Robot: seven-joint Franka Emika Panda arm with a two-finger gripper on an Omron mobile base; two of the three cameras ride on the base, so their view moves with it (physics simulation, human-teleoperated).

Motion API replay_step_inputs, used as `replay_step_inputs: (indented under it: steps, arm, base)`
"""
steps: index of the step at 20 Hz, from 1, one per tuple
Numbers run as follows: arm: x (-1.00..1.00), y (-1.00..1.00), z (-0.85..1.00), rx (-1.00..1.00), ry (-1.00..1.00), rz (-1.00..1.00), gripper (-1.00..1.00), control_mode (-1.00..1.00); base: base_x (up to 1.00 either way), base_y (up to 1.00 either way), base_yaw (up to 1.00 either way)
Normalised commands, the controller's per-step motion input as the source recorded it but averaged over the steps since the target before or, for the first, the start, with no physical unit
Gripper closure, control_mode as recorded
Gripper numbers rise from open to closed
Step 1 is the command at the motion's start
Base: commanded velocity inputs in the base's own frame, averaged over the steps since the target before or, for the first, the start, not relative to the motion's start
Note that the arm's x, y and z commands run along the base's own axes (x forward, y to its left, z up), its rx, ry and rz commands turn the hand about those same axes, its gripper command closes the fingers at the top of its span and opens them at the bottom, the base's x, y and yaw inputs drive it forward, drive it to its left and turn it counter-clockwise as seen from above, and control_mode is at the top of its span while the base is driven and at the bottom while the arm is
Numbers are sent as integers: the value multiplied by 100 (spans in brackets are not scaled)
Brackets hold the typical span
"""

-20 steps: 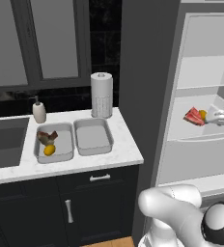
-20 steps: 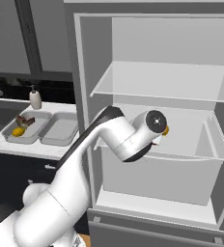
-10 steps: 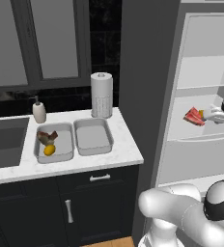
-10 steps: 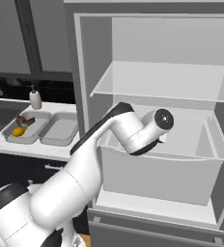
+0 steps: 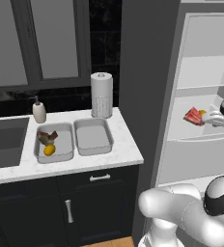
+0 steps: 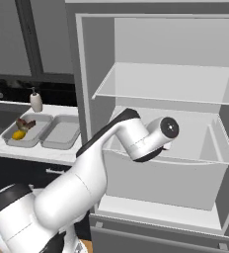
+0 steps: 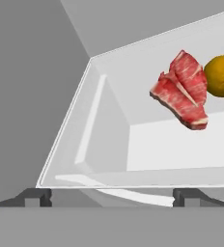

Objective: Place one lemon and one steak in each tupperware on the nearby counter, to pack two identical lunches.

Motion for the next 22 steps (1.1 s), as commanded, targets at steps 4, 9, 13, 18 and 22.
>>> replay_step_inputs:
  steps: [4, 9, 13, 18, 22]
  arm:
    - [17, -1, -9, 4, 0, 0, -100, -100]
    - [26, -25, -7, 3, 0, 0, -100, -100]
    - [28, -39, -4, 0, 0, 0, -100, -100]
    - [32, -38, -8, 0, 0, 0, -100, -100]
    - [39, -21, -15, 0, 0, 1, -100, -100]
  base:
    - [0, 0, 0]
    - [0, 0, 0]
    - [0, 0, 0]
    - [0, 0, 0]
    - [0, 0, 0]
